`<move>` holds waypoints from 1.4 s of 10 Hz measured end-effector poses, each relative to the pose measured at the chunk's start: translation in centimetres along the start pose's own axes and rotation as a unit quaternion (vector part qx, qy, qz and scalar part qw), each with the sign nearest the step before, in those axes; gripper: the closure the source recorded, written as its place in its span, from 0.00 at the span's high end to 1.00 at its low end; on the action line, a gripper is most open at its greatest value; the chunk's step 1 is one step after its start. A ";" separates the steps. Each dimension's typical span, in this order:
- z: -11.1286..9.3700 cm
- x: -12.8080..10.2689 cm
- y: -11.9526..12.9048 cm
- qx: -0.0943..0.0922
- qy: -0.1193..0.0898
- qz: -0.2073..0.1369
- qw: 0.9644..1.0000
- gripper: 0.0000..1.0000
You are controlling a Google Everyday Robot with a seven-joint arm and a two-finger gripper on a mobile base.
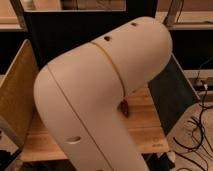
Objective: Place the eraser on the white sponge
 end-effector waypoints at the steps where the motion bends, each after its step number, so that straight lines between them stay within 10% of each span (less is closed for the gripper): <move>1: -0.1 1.9 0.3 -0.004 0.017 0.001 1.000 0.00; 6: -0.9 11.0 3.7 -0.046 0.107 0.015 0.993 0.00; 14: -0.5 11.2 5.2 -0.066 0.117 0.008 0.991 0.00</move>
